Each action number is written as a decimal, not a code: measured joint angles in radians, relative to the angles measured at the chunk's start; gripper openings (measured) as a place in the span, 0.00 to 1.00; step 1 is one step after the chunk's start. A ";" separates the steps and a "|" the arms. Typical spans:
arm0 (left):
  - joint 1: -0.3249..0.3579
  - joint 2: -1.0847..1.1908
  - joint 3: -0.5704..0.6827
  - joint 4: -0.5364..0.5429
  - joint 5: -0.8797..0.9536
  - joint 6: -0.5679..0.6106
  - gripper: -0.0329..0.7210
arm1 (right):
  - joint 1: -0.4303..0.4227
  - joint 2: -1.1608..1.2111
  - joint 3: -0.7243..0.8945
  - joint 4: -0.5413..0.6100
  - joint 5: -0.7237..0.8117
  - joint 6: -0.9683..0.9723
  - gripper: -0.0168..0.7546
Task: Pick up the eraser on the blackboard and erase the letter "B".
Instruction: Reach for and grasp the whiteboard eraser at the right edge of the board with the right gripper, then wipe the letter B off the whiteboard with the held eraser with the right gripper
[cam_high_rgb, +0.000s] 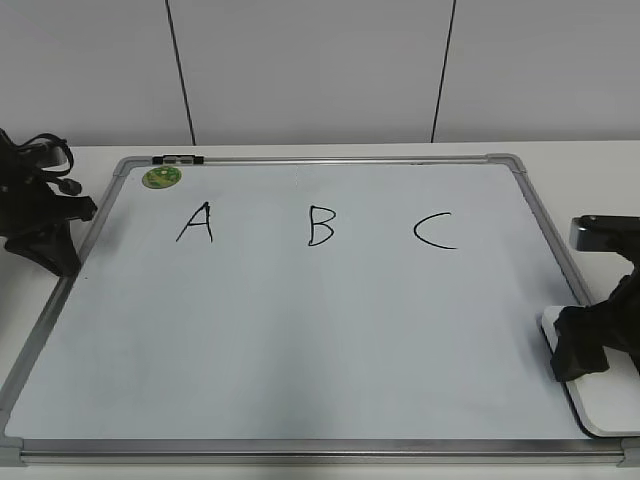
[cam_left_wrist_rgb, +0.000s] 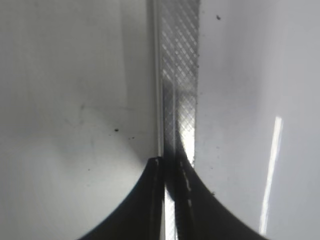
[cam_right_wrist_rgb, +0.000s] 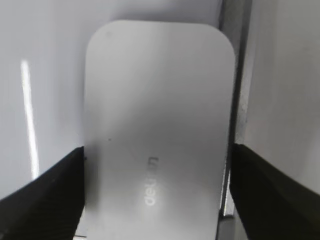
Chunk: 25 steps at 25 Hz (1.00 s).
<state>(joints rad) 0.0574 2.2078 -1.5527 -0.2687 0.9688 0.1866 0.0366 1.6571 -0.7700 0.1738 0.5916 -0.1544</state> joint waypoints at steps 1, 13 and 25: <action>0.000 0.000 0.000 0.000 0.000 0.000 0.08 | 0.000 0.010 0.000 0.000 0.000 0.000 0.87; 0.000 0.000 0.000 -0.002 0.000 0.000 0.08 | 0.000 0.020 -0.092 -0.014 0.128 0.008 0.72; 0.000 0.000 0.000 -0.005 0.001 0.000 0.08 | 0.087 -0.029 -0.356 -0.046 0.289 0.008 0.72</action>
<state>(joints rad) 0.0574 2.2078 -1.5527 -0.2735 0.9695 0.1866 0.1235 1.6281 -1.1264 0.1281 0.8802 -0.1469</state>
